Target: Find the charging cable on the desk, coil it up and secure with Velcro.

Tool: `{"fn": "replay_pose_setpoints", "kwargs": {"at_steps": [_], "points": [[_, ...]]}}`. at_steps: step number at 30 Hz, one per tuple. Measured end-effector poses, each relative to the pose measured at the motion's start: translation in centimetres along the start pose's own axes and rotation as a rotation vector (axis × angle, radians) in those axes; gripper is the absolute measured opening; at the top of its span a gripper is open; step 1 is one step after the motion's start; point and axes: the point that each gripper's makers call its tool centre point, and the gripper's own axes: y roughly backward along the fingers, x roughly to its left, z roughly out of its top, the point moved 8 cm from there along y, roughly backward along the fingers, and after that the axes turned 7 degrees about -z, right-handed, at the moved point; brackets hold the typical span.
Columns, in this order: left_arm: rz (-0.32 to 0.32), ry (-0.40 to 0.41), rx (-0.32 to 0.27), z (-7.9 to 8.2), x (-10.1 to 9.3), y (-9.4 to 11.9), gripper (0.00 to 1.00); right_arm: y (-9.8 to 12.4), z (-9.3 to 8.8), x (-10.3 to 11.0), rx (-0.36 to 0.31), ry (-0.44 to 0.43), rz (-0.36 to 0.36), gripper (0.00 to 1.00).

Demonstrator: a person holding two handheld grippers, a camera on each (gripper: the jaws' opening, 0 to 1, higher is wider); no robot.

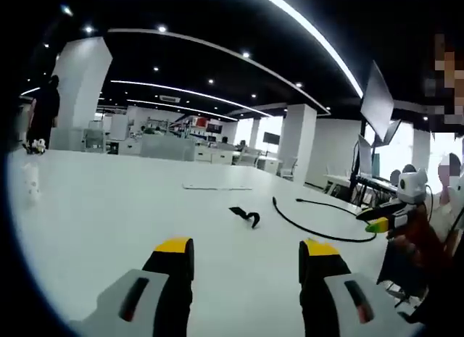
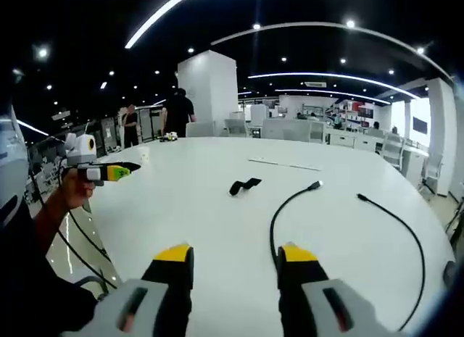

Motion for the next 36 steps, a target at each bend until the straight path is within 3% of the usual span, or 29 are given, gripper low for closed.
{"fn": "replay_pose_setpoints", "kwargs": {"at_steps": [11,36], "points": [[0.003,0.005,-0.008,0.1,0.3,-0.7,0.58,-0.4,0.0,-0.5,0.007,-0.011,-0.009,0.49],[0.040,0.013,-0.007,-0.1,1.1,1.0,0.57,0.3,0.1,-0.1,-0.012,-0.023,-0.032,0.50]]}}
